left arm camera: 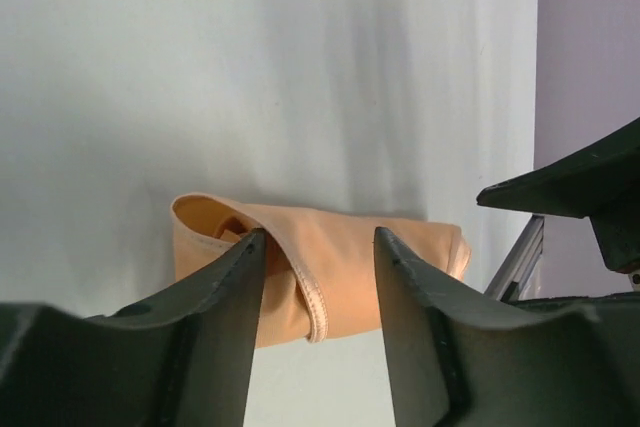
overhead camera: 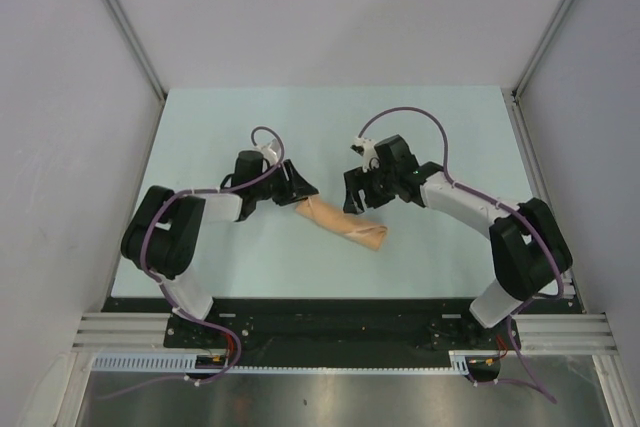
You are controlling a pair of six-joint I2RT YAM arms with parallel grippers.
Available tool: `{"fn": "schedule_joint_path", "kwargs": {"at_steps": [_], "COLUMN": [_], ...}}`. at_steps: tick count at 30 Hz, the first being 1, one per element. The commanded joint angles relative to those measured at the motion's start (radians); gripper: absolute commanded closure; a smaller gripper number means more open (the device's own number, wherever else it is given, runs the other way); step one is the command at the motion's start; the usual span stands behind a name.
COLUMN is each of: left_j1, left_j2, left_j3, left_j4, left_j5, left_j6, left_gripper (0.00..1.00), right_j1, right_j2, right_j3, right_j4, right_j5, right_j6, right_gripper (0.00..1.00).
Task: Fold the napkin, place the utensils inside, and roll it up
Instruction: Roll the napkin with the utensil
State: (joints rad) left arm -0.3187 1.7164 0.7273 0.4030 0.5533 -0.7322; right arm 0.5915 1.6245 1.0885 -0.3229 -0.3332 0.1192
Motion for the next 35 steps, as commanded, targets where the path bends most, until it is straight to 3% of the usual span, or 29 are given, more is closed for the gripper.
{"fn": "schedule_joint_path", "kwargs": {"at_steps": [1, 7, 11, 17, 21, 26, 35], "left_j1": [0.003, 0.047, 0.147, 0.305, 0.316, 0.316, 0.316], "left_j2": [-0.037, -0.150, -0.314, -0.585, -0.826, -0.943, -1.022], "left_j3": [0.057, -0.003, -0.060, -0.109, -0.056, 0.012, -0.072], "left_j4": [-0.049, -0.182, -0.320, -0.528, -0.625, -0.783, -0.716], "left_j5": [-0.004, -0.056, -0.107, -0.208, -0.182, -0.230, -0.240], "left_j6": [0.027, 0.080, 0.114, 0.172, 0.312, 0.442, 0.425], "left_gripper": [0.43, 0.25, 0.09, 0.04, 0.00, 0.00, 0.00], "right_j1": [-0.048, -0.099, -0.159, -0.246, -0.260, -0.265, -0.265], "right_j2": [-0.095, -0.192, -0.248, -0.397, -0.570, -0.692, -0.715], "right_j3": [-0.038, -0.085, -0.131, -0.243, -0.312, -0.383, -0.429], "right_j4": [0.059, 0.056, 0.070, 0.113, 0.133, 0.171, 0.185], "right_j5": [0.013, 0.043, 0.066, 0.161, 0.276, 0.375, 0.379], "right_j6": [0.046, 0.066, 0.092, 0.149, 0.160, 0.154, 0.135], "right_gripper": [0.23, 0.23, 0.22, 0.22, 0.21, 0.20, 0.20]}}
